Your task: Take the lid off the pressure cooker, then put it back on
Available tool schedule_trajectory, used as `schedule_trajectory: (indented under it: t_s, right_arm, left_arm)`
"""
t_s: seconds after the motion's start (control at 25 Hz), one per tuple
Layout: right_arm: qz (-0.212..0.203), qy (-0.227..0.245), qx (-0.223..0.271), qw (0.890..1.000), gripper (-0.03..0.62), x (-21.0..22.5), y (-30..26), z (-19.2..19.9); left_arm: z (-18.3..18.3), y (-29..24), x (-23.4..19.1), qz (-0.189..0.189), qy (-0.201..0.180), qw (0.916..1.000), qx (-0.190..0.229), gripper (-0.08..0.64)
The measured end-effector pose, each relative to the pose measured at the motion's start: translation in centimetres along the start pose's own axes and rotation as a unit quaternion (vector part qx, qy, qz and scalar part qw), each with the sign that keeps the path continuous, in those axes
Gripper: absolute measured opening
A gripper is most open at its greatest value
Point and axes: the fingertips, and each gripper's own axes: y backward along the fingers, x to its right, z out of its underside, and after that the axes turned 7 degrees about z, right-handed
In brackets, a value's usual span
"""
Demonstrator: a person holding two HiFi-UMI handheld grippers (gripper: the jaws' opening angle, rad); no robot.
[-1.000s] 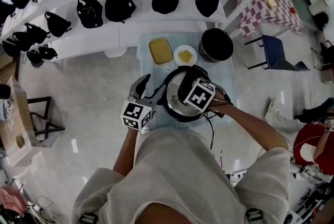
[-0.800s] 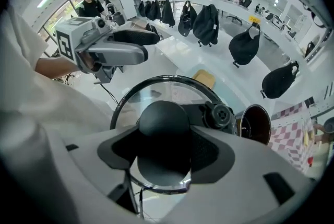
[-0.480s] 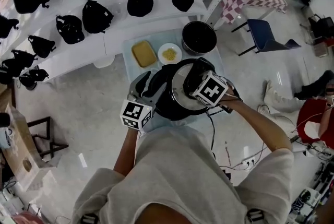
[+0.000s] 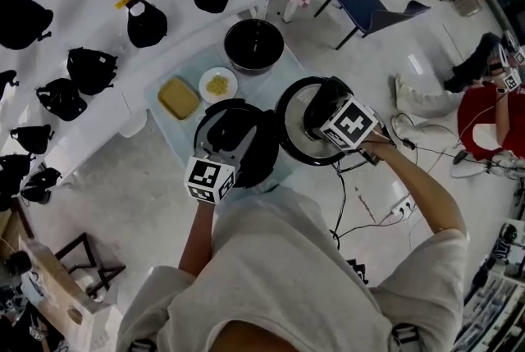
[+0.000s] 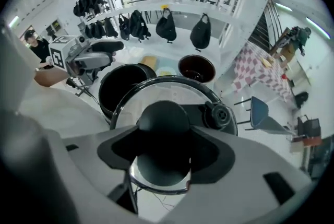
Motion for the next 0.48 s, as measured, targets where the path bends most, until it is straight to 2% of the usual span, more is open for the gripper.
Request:
schedule_trajectory:
  t_s: [0.24,0.48]
  right_arm:
    - [0.012,-0.050,-0.014,0.999,0.272,1.8,-0.5,4.6]
    - [0.005,-0.067,-0.029,0.997,0.272,2.6,-3.4,6.6]
  left_arm:
    - [0.2,-2.8,2.1,0.034,0.001,0.9993,-0.015,0.262]
    - [-0.1,-3.5,2.4,0.032,-0.002,0.9992,-0.022,0.262]
